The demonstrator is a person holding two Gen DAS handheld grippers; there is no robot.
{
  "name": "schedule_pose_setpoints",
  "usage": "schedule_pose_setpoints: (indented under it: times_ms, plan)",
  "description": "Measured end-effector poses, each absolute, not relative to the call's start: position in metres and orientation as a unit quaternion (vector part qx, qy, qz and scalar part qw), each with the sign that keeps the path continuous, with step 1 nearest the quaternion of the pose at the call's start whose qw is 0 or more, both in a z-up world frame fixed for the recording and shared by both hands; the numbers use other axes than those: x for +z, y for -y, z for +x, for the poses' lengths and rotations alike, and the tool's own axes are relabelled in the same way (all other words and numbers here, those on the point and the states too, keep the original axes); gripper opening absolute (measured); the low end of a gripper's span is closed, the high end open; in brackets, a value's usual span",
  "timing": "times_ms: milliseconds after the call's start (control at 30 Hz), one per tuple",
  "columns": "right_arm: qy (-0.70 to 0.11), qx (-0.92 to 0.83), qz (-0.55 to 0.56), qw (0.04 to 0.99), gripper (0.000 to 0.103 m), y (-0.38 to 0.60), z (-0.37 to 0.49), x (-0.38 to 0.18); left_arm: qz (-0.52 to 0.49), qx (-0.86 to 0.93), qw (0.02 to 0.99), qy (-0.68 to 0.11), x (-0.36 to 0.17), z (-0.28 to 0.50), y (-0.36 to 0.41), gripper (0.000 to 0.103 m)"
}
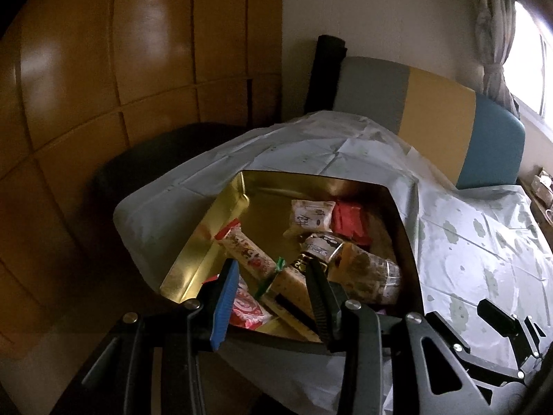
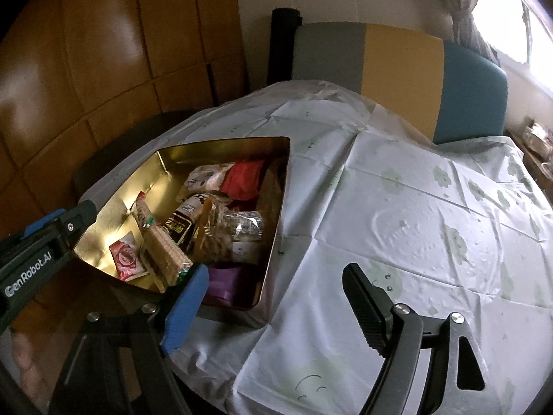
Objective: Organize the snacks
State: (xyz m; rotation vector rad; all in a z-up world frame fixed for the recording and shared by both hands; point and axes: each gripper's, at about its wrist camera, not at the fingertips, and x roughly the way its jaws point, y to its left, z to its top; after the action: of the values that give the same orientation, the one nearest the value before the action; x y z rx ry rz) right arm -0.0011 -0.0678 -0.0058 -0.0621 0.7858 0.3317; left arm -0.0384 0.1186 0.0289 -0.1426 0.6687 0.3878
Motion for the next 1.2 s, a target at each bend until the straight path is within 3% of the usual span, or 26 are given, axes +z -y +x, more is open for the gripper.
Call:
schedule_pose_setpoints:
  times_ms: [1200]
  plan:
    - [-0.381, 0.165, -0.039, 0.909, 0.084, 0.0601, -0.0043, -0.0099, -0.058, 0.190, 0.925, -0.325, 0.0317, -0.0427, -0.1214, 0.041]
